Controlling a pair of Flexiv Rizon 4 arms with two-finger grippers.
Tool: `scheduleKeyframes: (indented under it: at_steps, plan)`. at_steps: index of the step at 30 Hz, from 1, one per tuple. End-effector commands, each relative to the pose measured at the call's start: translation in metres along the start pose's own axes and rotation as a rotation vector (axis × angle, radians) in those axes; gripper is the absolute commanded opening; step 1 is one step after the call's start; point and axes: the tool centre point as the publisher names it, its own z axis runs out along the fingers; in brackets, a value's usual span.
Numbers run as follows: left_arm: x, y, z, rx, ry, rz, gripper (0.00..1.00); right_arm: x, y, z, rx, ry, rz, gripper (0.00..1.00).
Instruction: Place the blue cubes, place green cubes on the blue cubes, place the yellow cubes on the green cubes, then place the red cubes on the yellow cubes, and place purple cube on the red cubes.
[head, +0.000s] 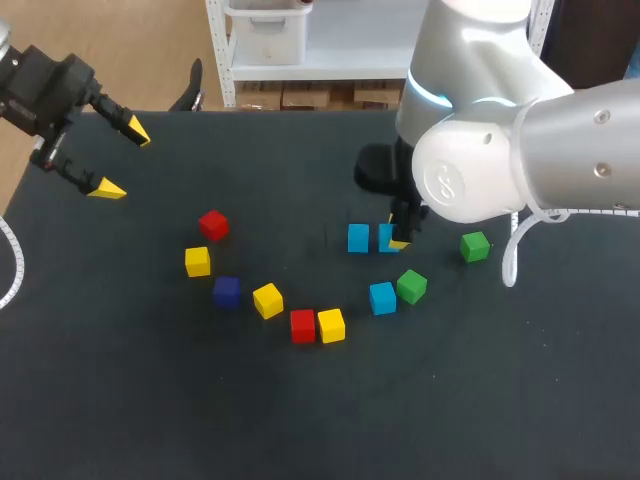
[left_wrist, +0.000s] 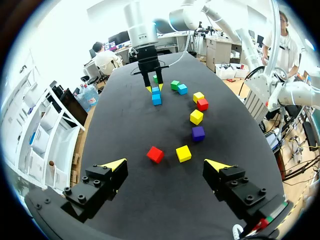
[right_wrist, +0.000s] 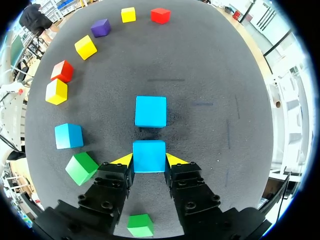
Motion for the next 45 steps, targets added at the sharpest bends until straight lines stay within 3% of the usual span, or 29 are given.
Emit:
scheduleKeyframes:
  at_steps: [1,31,38,45]
  plan:
    - [0.0006,-0.0008,0.0,-0.002,-0.001,0.003,1.0,-0.0006,-0.0018,0.0001,-0.005,-0.001,-0.002,0.0]
    - [0.0006,-0.0008,0.0,-0.002,-0.001,0.003,1.0,-0.0013,0.0,0.0025,-0.017,0.001,-0.005,0.0]
    - [0.0006,-0.0008,0.0,-0.002,-0.001,0.003,1.0,-0.0009,0.0,0.0028,-0.016,0.001,-0.005,0.12]
    - [0.0006,-0.0008,0.0,-0.002,-0.001,0.003,1.0,-0.0013,-0.0014,0.0026,-0.013,-0.001,-0.004,0.13]
